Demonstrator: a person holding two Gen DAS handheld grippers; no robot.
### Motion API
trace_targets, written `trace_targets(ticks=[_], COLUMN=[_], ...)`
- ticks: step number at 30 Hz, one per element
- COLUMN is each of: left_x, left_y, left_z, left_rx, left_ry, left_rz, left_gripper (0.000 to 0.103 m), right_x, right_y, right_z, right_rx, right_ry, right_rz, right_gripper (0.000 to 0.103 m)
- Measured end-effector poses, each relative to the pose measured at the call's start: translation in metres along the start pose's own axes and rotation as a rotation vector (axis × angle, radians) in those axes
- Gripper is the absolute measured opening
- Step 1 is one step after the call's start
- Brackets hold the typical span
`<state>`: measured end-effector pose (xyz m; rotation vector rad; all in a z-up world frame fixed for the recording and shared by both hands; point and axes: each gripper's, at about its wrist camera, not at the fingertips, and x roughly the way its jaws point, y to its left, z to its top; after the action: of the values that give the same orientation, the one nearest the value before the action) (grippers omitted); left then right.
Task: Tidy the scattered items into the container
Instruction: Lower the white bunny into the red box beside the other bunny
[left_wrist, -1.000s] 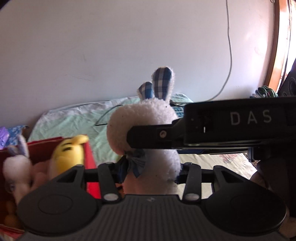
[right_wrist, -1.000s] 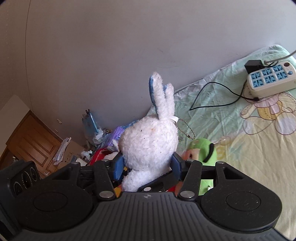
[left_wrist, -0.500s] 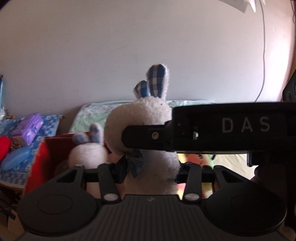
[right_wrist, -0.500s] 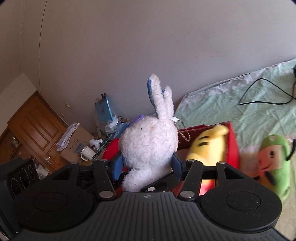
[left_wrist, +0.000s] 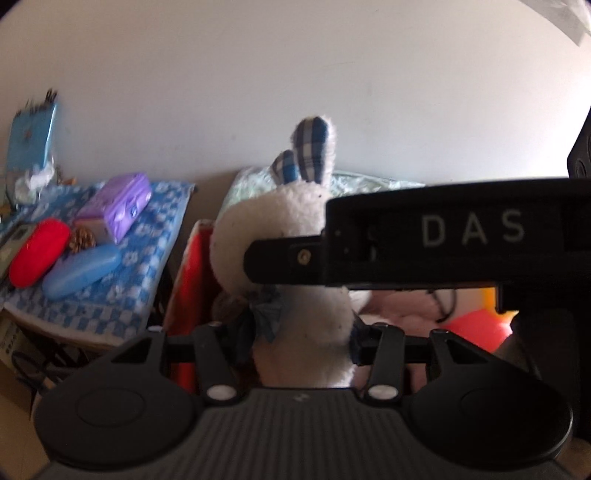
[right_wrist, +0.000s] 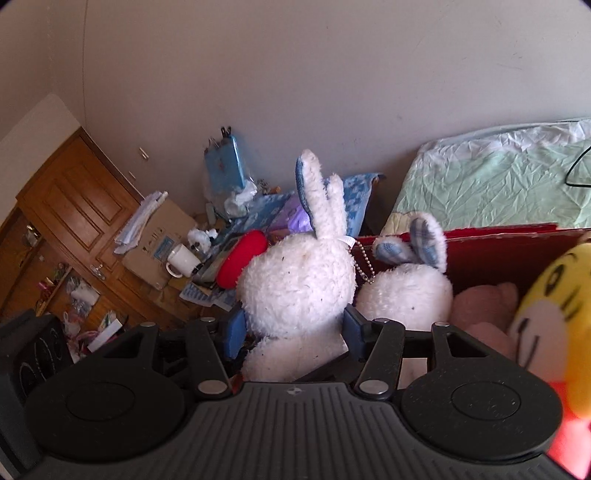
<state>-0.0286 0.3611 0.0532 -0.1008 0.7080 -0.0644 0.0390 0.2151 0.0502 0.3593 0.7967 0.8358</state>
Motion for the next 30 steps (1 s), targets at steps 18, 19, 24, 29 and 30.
trace_targets(ticks=[18, 19, 24, 29, 30], left_x=[0.019, 0.02, 0.023, 0.023, 0.022], left_y=[0.015, 0.015, 0.014, 0.015, 0.015], left_z=[-0.006, -0.006, -0.008, -0.009, -0.009], left_rx=[-0.006, -0.003, 0.011, 0.01, 0.004], left_ry=[0.083, 0.085, 0.092, 0.098, 0.099], left_rz=[0.034, 0.036, 0.051, 0.046, 0.038], left_gripper=[0.051, 0.051, 0.056, 0.056, 0.056], right_x=[0.065, 0.065, 0.055, 0.023, 0.017], right_y=[-0.037, -0.038, -0.028, -0.013, -0.012], right_z=[0.001, 0.002, 0.006, 0.013, 0.015], right_rx=[0.148, 0.15, 0.102, 0.033, 0.028], right_ry=[0.189, 0.197, 0.2, 0.104, 0.08], right_rz=[0.049, 0.042, 0.013, -0.029, -0.027], right_gripper=[0.06, 0.06, 0.066, 0.068, 0.067])
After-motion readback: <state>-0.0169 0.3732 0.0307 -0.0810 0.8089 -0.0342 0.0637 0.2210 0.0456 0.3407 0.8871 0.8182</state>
